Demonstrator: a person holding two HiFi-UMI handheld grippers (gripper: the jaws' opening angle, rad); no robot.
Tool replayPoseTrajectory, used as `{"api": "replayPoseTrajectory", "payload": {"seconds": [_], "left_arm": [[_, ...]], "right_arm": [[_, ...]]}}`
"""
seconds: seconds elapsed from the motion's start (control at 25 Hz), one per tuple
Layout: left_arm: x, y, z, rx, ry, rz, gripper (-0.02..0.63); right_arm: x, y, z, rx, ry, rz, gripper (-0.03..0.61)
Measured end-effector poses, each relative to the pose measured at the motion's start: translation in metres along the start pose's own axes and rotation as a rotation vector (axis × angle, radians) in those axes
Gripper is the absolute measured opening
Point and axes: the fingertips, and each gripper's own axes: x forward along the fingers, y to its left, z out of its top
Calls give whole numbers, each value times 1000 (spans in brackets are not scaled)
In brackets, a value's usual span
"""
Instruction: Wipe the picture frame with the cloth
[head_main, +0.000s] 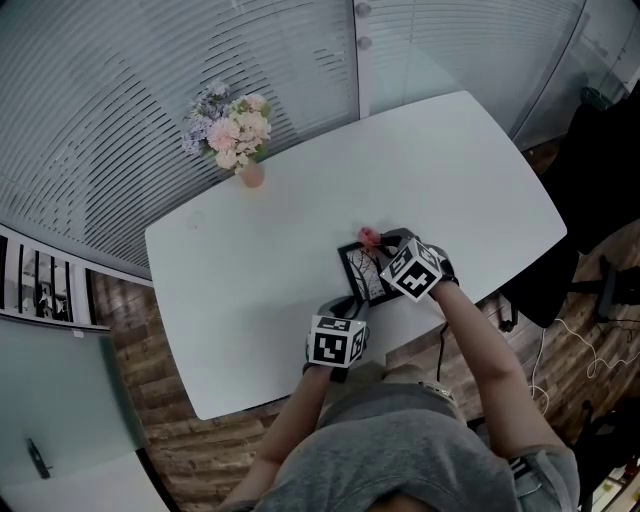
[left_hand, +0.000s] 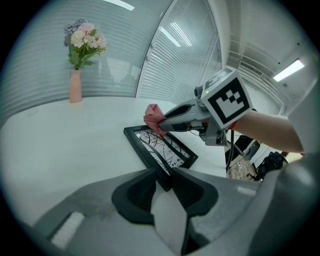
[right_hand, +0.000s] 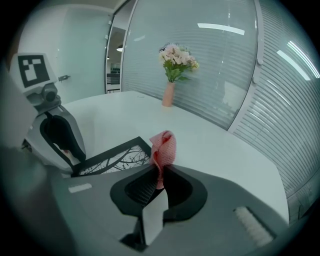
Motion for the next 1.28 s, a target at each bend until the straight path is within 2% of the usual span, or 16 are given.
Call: {"api": "replayPoseTrajectory", "payload": {"seconds": [1.28], "left_arm": [[-1,-2,0,-2,-13,45,103]], "right_arm": [[-23,45,-22,-54,41,86,35]]}}
